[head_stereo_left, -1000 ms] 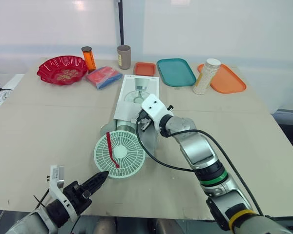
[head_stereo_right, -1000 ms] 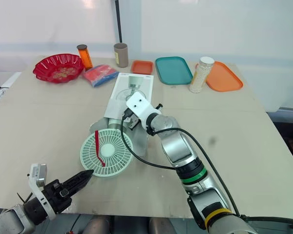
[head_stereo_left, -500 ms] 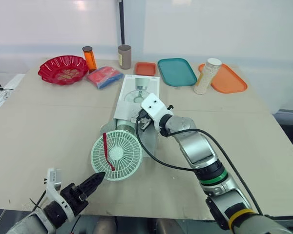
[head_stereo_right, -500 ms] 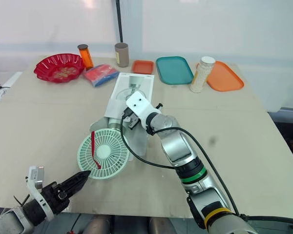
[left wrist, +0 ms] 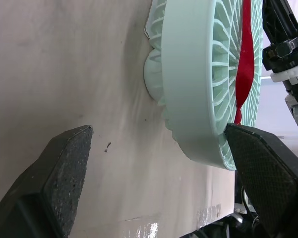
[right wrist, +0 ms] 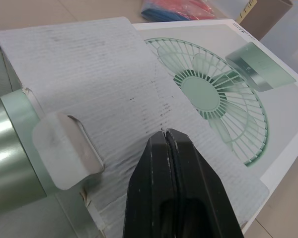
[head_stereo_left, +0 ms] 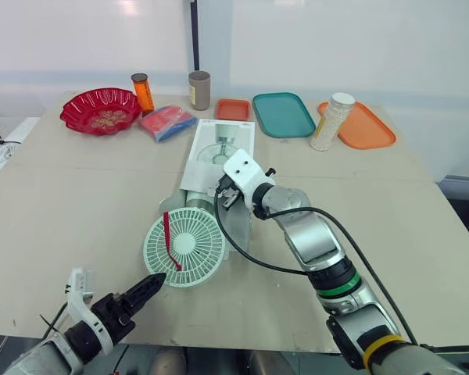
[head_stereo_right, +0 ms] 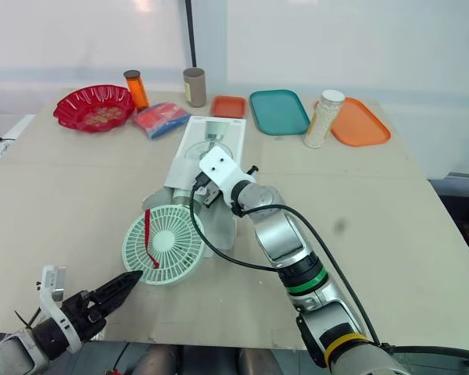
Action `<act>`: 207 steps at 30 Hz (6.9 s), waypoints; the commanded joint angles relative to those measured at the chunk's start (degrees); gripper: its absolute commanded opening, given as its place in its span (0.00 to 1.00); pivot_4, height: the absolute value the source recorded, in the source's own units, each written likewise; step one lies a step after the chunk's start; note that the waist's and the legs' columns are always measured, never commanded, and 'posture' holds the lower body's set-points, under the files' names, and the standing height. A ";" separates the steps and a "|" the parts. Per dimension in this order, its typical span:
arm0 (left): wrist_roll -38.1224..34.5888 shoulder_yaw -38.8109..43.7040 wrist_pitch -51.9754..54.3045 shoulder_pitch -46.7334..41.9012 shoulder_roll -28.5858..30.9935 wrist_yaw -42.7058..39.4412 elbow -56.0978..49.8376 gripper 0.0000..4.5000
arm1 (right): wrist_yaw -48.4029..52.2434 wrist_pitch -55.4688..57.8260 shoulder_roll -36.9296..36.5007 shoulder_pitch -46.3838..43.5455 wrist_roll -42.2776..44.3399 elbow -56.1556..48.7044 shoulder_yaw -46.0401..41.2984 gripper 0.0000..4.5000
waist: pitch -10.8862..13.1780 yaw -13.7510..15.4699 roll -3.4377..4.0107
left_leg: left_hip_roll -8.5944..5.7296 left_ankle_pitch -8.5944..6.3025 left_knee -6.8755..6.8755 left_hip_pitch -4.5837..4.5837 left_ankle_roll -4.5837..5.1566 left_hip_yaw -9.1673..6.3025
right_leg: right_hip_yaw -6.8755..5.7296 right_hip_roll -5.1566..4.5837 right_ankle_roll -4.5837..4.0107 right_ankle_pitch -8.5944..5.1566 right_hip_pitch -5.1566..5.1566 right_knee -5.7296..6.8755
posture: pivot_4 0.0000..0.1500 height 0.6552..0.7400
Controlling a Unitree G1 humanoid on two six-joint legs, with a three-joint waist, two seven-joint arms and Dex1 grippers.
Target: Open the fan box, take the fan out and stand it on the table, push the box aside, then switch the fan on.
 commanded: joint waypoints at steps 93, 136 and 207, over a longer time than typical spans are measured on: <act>92.20 -24.98 -111.45 -68.54 13.24 -83.77 71.39 1.00 | 24.05 16.12 -41.69 7.92 58.63 -33.46 -28.53 0.99 | 0.39 -0.02 0.21 | 0.10 0.47 0.57 -1.70 0.54 0.34 | -0.30 0.09 -0.01 1.19 -1.59 0.77 | 1.00 1.00; 136.14 -25.00 -130.00 -74.35 11.11 -29.63 76.35 0.47 | 19.76 16.50 -42.68 6.32 61.95 -34.90 -25.98 1.00 | 0.21 -0.01 0.33 | 0.12 0.40 1.12 -1.64 0.69 0.20 | -0.61 0.06 0.00 1.18 -1.25 1.08 | 1.00 1.00; 75.97 34.58 -42.74 -26.38 25.96 -71.12 20.65 0.44 | 5.83 22.90 -40.34 -5.15 81.03 -28.63 -28.06 1.00 | 0.27 -0.03 0.39 | 0.45 0.37 1.26 -1.64 0.75 0.50 | -0.63 0.19 -0.08 0.99 -1.44 1.43 | 1.00 1.00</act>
